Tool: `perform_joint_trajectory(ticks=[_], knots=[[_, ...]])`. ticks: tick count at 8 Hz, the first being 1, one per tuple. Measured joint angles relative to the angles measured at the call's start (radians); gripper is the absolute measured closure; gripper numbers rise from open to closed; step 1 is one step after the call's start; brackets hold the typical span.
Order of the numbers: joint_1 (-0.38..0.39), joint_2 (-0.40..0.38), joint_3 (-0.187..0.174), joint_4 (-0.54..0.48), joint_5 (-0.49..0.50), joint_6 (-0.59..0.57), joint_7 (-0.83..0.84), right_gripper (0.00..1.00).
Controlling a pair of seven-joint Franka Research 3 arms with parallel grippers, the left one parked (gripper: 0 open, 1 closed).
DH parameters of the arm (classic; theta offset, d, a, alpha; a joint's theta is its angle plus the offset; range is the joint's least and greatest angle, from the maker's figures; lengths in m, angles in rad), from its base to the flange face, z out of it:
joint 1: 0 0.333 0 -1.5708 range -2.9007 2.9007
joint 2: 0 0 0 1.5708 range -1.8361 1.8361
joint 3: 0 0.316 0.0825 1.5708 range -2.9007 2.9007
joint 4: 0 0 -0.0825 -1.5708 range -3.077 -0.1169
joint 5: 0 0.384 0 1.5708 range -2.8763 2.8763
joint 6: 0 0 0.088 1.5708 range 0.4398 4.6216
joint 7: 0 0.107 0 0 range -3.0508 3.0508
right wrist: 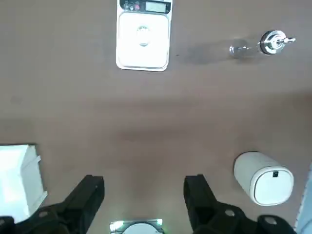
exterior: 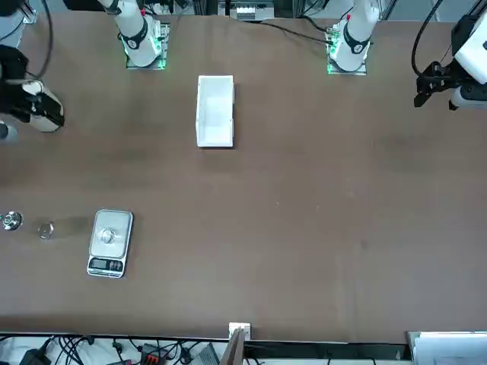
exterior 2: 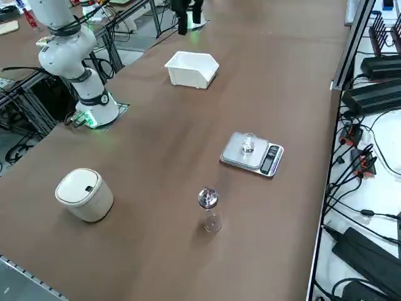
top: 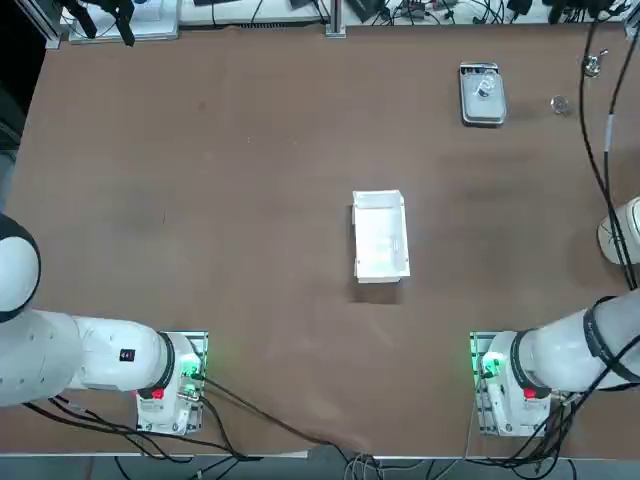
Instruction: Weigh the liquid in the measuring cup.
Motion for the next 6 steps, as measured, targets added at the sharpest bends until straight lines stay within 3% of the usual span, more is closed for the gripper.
perform_joint_trajectory(ticks=[2, 6], knots=[[-0.062, -0.07, -0.001, -0.055, 0.042, 0.0, -0.047, 0.0], [-0.067, -0.213, -0.009, -0.214, 0.068, 0.062, -0.042, 0.0]])
